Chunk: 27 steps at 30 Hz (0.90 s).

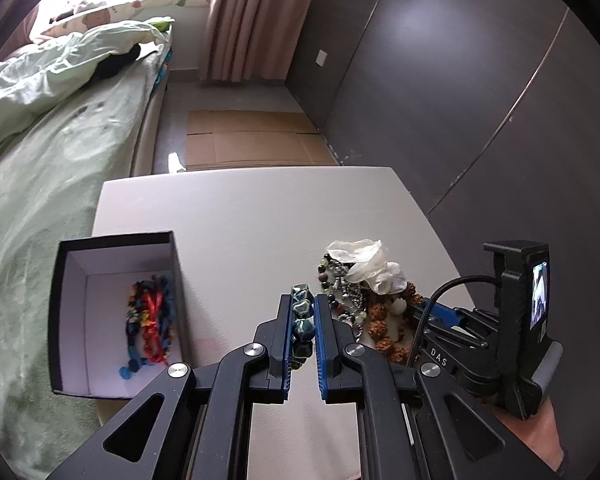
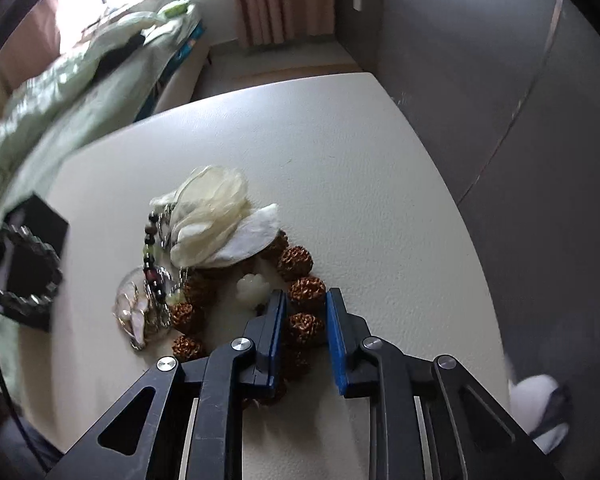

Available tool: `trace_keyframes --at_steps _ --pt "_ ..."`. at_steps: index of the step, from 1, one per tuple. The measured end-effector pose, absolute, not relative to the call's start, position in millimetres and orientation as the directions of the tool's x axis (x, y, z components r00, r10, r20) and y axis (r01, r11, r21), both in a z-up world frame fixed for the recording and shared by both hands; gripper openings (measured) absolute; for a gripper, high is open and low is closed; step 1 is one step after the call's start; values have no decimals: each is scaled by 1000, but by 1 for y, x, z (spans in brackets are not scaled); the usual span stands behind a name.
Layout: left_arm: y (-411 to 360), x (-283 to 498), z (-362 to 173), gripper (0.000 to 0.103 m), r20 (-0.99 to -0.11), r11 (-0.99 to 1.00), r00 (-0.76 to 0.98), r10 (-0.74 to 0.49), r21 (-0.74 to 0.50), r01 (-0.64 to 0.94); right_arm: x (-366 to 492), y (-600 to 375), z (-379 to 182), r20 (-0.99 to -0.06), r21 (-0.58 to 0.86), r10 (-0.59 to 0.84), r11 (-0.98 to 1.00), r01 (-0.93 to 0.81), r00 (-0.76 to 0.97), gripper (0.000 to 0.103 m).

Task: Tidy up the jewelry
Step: 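Grasp the teal bead bracelet with the left gripper while the right grasps the brown bead bracelet, then lower both bracelets into the black box and open both grippers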

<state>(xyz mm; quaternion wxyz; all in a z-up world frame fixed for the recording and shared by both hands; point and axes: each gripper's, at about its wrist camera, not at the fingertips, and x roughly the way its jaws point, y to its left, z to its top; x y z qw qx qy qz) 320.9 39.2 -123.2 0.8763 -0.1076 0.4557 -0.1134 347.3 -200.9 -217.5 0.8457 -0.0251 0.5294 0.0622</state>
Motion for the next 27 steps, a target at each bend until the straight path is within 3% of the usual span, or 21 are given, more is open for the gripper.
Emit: trace_keyframes --at_steps 9,18,27 --pt "53 310 -107 10 -758 956 591 -276 -282 85 336 -212 -195 -858 157 214 975 -159 467 20" --pt "79 302 -87 10 -734 960 633 -247 -274 56 312 -219 -162 -745 349 393 918 -187 539 20" --pt "107 297 -69 10 -712 966 671 -206 -256 25 307 -202 -143 -651 423 463 879 -219 602 20"
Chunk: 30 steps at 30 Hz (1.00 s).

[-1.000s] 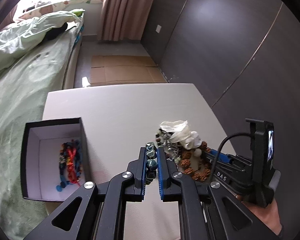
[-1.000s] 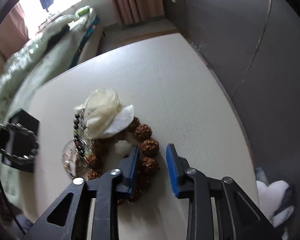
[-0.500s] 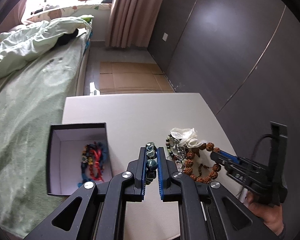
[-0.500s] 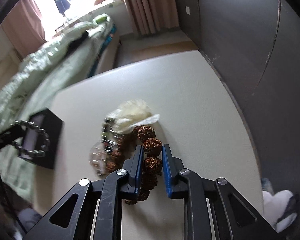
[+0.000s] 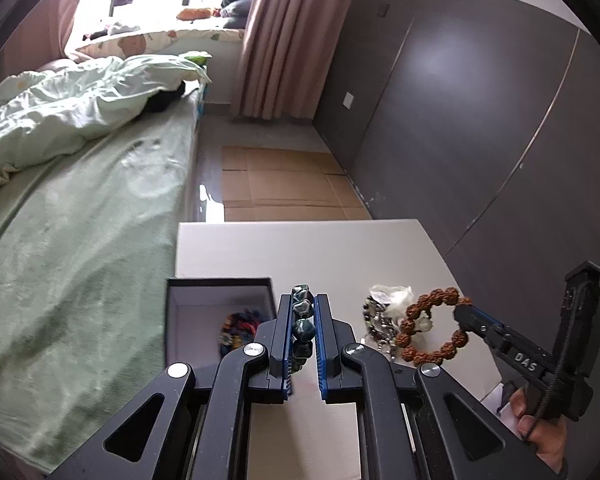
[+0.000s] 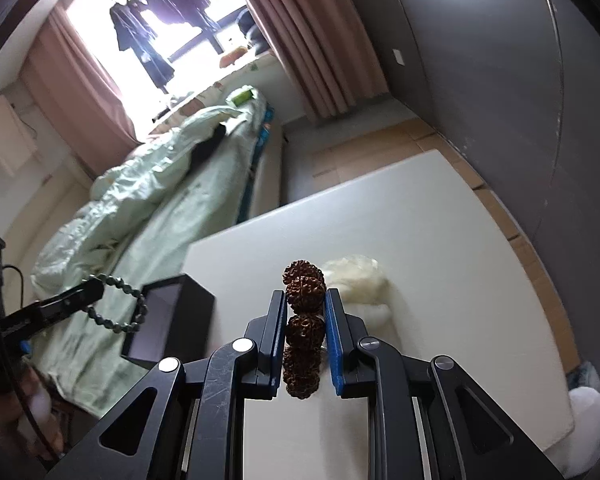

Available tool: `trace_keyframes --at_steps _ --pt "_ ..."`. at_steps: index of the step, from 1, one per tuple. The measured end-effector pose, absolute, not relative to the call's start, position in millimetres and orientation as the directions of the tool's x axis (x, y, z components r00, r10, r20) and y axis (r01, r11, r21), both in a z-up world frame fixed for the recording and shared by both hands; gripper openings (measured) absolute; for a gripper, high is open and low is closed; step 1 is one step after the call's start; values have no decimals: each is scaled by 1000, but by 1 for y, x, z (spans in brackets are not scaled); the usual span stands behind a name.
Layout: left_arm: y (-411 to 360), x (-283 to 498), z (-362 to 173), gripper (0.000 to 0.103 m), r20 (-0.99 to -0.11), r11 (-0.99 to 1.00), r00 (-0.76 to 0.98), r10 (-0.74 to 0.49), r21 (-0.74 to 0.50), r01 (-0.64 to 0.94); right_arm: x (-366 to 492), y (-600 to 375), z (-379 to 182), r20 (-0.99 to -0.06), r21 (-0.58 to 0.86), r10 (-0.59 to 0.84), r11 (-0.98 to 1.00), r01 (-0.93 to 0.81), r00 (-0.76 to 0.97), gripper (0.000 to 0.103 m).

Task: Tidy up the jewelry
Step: 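Lower both bracelets into the black box and open both grippers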

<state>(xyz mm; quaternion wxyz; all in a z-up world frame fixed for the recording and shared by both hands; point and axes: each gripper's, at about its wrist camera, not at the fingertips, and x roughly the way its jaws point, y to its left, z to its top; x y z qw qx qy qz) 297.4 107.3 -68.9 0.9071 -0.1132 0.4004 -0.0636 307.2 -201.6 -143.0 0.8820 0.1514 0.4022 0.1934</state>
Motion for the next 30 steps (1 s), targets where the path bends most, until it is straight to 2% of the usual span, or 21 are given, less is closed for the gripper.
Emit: trace_keyframes --at_steps 9,15,17,18,19,30 --pt "132 303 -73 10 -721 969 675 -156 -245 -38 309 -186 -138 -577 515 559 815 -266 596 20" --pt "137 315 -93 13 -762 958 617 -198 -283 -41 312 -177 -138 -541 561 615 772 -298 574 20" --pt "140 317 -99 41 -769 954 605 -208 -296 -49 313 -170 -137 -541 560 622 769 -310 567 20" --pt "143 317 -101 75 -763 949 609 -215 -310 -53 315 -166 -137 -538 564 632 761 -320 557 20" --pt "145 315 -102 90 -753 945 619 -221 -322 -55 316 -160 -136 -534 566 643 754 -333 549 20" --pt "185 294 -90 90 -731 940 667 -145 -312 -137 326 -99 -127 -480 586 752 658 -472 451 20"
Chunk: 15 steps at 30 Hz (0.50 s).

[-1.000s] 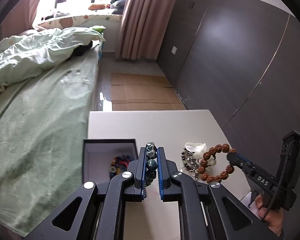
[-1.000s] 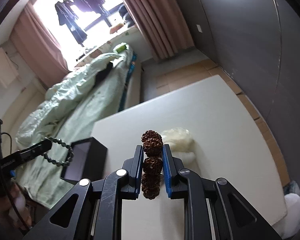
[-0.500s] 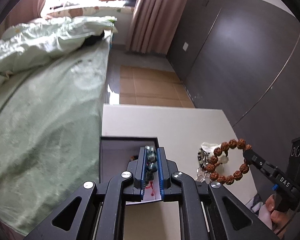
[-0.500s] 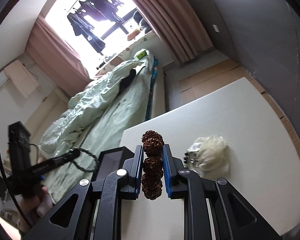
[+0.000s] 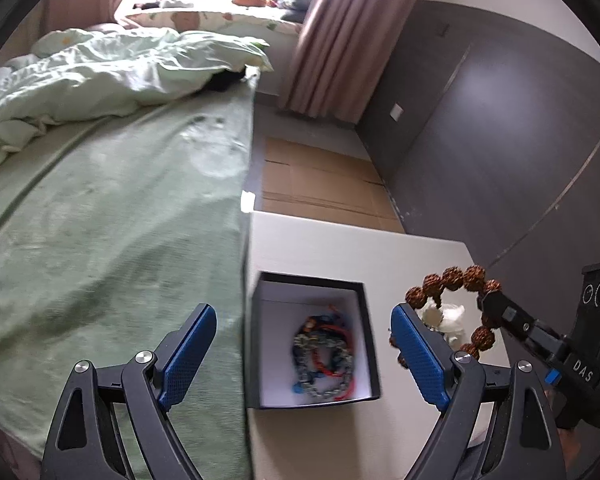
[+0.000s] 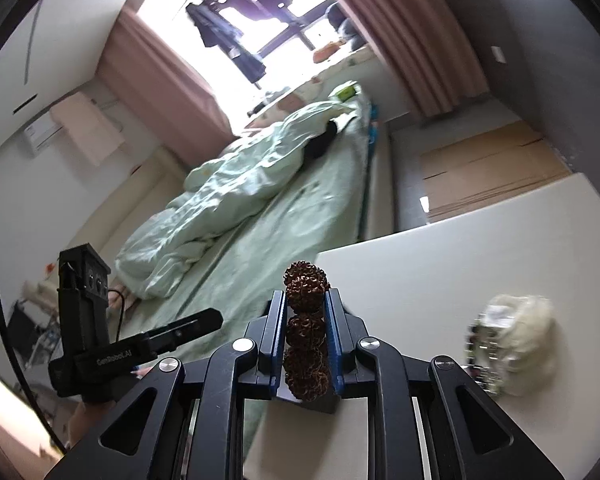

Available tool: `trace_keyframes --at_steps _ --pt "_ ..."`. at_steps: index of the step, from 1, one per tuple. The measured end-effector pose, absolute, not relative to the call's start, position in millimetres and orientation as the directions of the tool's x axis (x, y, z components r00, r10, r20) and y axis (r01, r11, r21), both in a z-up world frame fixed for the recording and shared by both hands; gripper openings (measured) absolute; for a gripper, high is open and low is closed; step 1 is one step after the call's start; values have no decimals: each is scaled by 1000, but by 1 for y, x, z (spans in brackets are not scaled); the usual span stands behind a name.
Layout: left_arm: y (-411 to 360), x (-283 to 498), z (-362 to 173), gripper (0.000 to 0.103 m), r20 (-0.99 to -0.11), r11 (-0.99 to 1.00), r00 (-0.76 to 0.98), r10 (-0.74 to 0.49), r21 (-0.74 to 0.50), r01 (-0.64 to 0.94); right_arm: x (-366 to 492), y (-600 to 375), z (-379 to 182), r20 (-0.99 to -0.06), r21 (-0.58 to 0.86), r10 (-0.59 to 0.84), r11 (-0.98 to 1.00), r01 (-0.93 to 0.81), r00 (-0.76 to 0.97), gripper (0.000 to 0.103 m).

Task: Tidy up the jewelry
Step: 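Lower both bracelets into the black box and open both grippers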

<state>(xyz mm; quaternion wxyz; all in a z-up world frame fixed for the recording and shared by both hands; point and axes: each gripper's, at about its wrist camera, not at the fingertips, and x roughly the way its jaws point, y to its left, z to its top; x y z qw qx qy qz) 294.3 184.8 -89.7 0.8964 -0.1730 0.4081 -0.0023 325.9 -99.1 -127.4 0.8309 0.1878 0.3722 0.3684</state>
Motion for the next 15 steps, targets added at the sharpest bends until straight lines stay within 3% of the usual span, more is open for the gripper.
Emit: trace_keyframes --at_steps 12,13,15 --pt "218 271 -85 90 -729 928 679 -92 -310 -206 335 -23 -130 -505 587 812 572 -573 292 24" --pt "220 270 -83 90 -725 927 682 -91 -313 -209 334 -16 -131 -500 591 827 543 -596 257 46" --pt "219 269 -82 90 -722 926 686 -90 -314 -209 332 -13 -134 -524 577 814 556 -598 250 76"
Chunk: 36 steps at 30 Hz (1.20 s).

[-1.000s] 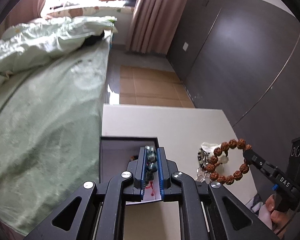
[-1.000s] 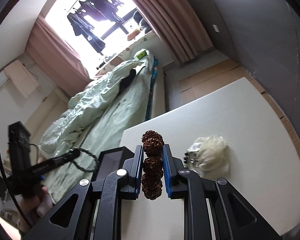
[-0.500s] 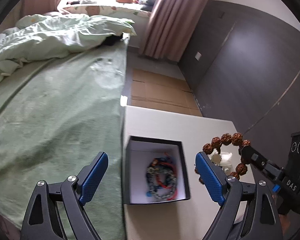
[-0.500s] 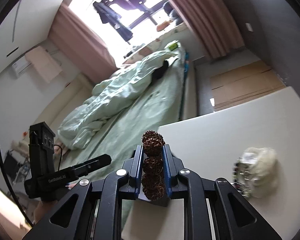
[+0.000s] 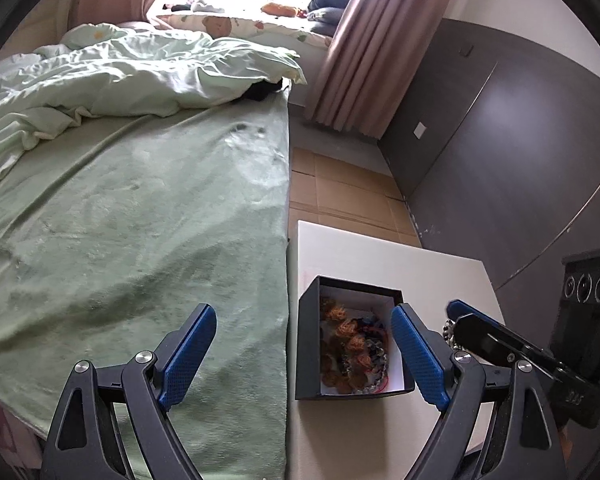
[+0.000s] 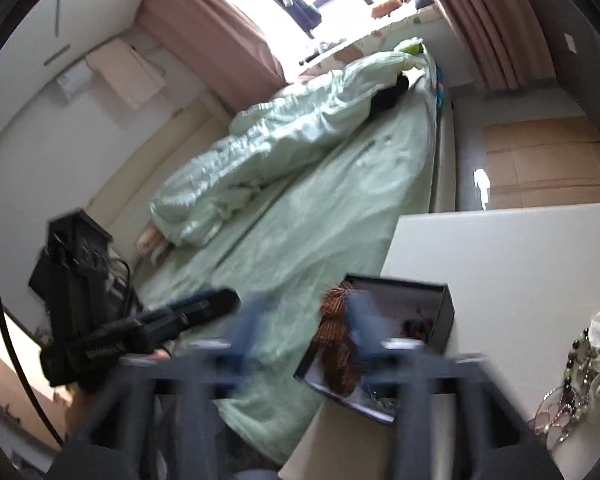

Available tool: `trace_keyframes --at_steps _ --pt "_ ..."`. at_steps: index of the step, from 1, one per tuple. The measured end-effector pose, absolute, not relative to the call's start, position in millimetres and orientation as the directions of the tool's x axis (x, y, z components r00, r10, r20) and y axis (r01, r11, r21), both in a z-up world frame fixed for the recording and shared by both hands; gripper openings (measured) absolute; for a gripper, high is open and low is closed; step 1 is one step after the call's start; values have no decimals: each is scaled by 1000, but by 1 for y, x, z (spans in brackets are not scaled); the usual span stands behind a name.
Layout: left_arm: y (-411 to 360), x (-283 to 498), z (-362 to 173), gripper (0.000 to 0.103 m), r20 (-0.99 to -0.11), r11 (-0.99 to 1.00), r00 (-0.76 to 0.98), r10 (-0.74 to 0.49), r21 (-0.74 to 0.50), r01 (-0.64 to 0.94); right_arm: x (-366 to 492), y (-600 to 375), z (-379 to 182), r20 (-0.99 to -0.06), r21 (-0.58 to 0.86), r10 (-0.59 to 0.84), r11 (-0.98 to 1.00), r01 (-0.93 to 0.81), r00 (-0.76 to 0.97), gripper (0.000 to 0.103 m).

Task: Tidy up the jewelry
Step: 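Lower both bracelets into the black box and open both grippers, then grasp the black-green bead bracelet with the left gripper while the right grasps the white cloth flower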

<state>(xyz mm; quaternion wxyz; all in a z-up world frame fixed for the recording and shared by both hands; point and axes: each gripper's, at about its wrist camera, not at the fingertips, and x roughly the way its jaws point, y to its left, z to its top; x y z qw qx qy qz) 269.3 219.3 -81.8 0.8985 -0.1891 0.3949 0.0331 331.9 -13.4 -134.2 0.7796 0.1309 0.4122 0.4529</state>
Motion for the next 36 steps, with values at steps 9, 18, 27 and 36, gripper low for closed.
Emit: trace_keyframes --at_steps 9,18,27,36 --pt "196 275 -82 90 -715 933 687 -131 -324 -160 328 -67 -130 -600 478 689 717 -508 406 77" --pt "159 287 -80 90 -709 944 683 -179 -318 -83 336 -128 -132 -648 480 621 782 -398 441 77" --pt "117 302 -80 89 -702 954 676 -225 -300 6 340 -179 -142 -678 514 580 813 -273 451 76" --pt "86 321 -88 72 -721 956 641 -262 -287 67 352 -207 -168 -690 569 584 803 -178 428 66"
